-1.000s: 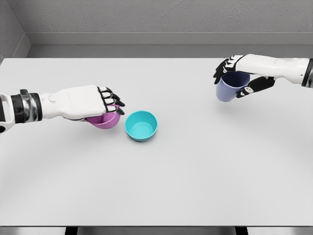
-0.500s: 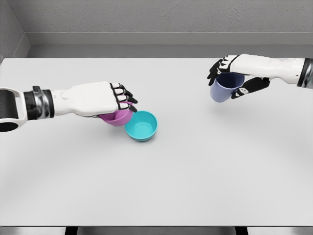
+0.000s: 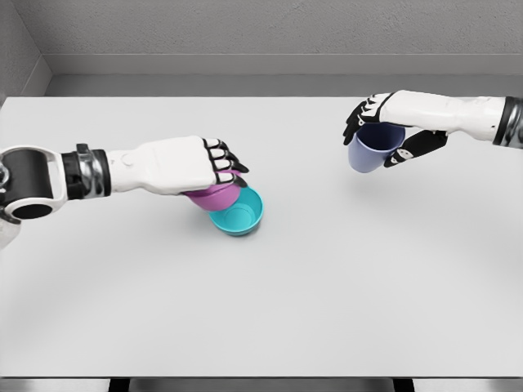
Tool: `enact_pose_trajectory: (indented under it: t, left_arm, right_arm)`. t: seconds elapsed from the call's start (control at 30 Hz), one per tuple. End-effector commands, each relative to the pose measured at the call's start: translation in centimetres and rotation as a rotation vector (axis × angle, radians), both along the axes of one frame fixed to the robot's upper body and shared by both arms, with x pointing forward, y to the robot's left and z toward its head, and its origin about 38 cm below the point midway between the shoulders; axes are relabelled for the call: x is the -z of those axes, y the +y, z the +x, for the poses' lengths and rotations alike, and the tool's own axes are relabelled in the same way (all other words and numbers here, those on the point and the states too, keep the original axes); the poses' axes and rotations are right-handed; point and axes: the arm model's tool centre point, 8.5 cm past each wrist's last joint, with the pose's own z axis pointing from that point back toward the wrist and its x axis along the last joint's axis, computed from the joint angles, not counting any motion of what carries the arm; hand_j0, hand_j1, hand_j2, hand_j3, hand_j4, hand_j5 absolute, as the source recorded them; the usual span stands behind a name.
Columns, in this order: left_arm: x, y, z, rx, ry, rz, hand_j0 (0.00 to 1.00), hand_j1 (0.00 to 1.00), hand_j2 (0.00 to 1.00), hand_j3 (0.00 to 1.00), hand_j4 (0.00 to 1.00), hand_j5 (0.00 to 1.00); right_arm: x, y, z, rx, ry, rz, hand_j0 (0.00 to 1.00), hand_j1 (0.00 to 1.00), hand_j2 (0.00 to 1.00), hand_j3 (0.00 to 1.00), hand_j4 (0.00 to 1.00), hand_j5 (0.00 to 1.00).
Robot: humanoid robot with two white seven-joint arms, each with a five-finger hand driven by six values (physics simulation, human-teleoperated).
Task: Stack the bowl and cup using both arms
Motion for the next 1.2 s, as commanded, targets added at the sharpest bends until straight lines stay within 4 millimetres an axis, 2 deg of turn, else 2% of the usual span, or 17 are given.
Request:
enact_pose_trajectory:
  t: [0.0,0.47,0.73,0.8,0.93,1.17]
  left_arm:
    - [0.1,-0.6,0.1,0.004,-0.004,-0.007,0.80,0.80,0.80,0.80,0.80,0.80]
    - [1.8,-2.0,1.0,-0.003,0.004,0.009,0.80,0.80,0.80,0.80,0.80,0.80]
    - [2.5,-2.6,0.8,0.011,0.019,0.016,0.82,0.82,0.82,0.82,0.82,0.82]
    - [2.5,-2.6,0.8,0.011,0.019,0.016,0.84,0.84,0.84,0.84,0.84,0.84]
    - [2.3,-2.6,1.0,0.008,0.010,0.023,1.00,1.00,1.00,1.00,1.00,1.00]
    - [2.3,-2.7,1.0,0.010,0.008,0.022,1.00,1.00,1.00,1.00,1.00,1.00]
  right_arm:
    - [-0.1,0.1,0.0,-0.001,0.003,0.009,0.62,0.62,0.62,0.62,0.62,0.62]
    - [-0.4,1.1,-0.5,-0.034,-0.009,0.013,0.62,0.62,0.62,0.62,0.62,0.62]
    - [-0.5,1.5,-0.6,-0.046,-0.013,0.016,0.62,0.62,0.62,0.62,0.62,0.62]
    - [-0.5,1.6,-0.6,-0.049,-0.014,0.016,0.62,0.62,0.62,0.62,0.62,0.62]
    - [-0.6,1.7,-0.7,-0.050,-0.015,0.016,0.62,0.62,0.62,0.62,0.62,0.62]
    - [-0.6,1.7,-0.7,-0.052,-0.015,0.016,0.62,0.62,0.62,0.62,0.62,0.62]
